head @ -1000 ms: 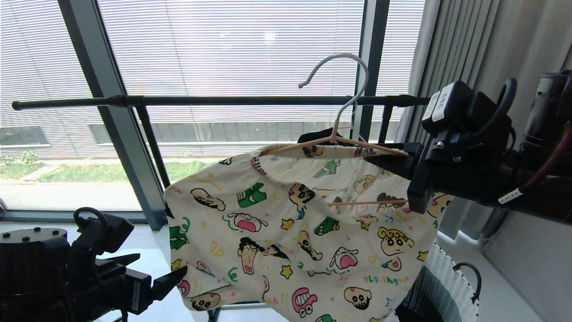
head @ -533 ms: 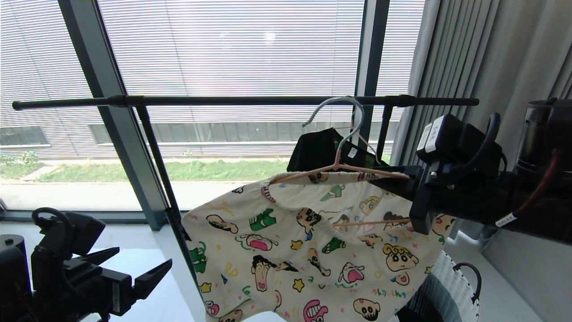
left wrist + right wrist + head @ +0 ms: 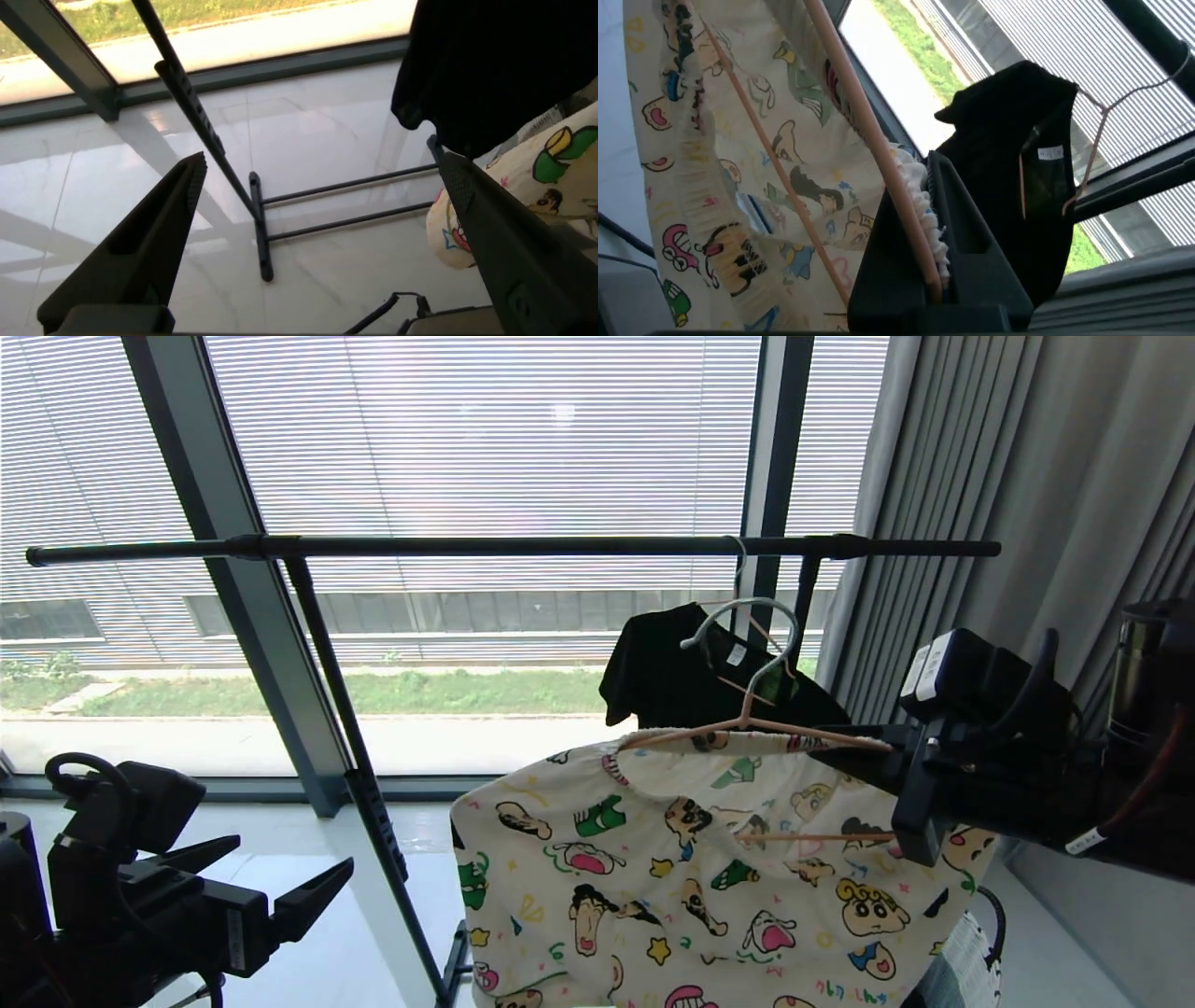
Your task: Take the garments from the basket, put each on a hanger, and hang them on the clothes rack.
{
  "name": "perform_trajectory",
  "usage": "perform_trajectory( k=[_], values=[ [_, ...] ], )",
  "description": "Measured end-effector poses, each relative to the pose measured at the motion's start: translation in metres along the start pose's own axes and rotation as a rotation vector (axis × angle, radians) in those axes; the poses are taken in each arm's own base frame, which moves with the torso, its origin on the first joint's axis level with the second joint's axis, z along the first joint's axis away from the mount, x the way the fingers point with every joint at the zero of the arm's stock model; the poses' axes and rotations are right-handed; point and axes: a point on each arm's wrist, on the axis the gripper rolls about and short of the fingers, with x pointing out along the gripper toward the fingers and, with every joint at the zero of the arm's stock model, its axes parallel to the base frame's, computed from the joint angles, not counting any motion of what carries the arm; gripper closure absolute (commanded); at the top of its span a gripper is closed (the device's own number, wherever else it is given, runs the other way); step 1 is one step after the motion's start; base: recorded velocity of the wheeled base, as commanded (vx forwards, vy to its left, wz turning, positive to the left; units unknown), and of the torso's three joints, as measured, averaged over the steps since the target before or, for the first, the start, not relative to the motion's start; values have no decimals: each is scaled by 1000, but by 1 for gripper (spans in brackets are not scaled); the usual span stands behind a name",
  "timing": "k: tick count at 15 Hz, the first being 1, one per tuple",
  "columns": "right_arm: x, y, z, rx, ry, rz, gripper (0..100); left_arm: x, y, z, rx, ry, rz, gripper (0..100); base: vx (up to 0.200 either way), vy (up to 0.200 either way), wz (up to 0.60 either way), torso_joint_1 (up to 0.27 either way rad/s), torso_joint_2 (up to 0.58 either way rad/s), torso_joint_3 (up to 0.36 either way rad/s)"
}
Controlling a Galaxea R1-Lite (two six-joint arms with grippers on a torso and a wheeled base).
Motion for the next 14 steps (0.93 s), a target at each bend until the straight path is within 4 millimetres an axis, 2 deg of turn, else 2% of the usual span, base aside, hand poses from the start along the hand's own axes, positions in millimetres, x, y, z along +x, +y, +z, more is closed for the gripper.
perform_trajectory(
  k=[7,14],
  values=[
    [-23,26,-42,39,196,11,100,1,6,7,-12,-11,117,0,0,0,0,0,0,0],
    [-42,36,-54,90,289,31,100,5,8,16,-11,-32,135,0,0,0,0,0,0,0]
  ],
)
